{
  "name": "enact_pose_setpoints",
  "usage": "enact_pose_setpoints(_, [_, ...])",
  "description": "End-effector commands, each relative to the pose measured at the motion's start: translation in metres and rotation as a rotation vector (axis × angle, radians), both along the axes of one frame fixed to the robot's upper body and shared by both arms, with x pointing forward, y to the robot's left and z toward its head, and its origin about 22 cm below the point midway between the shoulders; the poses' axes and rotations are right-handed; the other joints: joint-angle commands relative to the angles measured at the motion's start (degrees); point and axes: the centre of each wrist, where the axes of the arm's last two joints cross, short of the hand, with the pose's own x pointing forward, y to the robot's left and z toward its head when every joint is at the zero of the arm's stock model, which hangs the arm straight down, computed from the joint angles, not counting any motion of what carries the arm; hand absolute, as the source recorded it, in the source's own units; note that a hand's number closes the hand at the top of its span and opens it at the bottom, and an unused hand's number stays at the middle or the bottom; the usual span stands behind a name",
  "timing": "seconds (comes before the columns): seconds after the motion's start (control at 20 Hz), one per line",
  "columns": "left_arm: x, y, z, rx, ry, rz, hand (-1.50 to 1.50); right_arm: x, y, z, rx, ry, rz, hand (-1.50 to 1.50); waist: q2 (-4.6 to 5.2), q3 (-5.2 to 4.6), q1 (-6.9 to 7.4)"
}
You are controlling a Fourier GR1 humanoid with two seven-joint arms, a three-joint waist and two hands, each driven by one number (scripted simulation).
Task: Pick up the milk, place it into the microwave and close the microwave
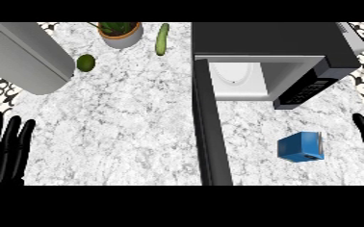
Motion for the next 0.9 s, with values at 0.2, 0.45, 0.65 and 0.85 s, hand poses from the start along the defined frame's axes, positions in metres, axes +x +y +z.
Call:
enact_pose_setpoints(0.2, [-0.043,0.008,0.001,-0.007,-0.003,-0.013,-1.5,0.003,-0.02,-0.023,-0.032,0.083,-0.113,-1.5,-0.03,0.0,0.63])
enact_pose_setpoints(0.45, [-0.043,0.024,0.012,-0.003,-0.006,-0.02,-1.5,-0.014,-0.017,-0.036,-0.038,0.09,-0.084,-1.5,0.01,0.01,-0.02])
enact_pose_setpoints(0.65, [-0.049,0.021,0.016,0.0,0.002,-0.002,-1.5,0.007,-0.039,-0.061,-0.022,0.128,-0.114,-1.5,0.06,0.04,0.12])
enact_pose_setpoints(0.85, [-0.063,0.038,0.006,0.002,-0.009,-0.019,-1.5,0.019,-0.043,-0.072,0.008,0.156,-0.171,-1.5,0.02,0.0,0.59])
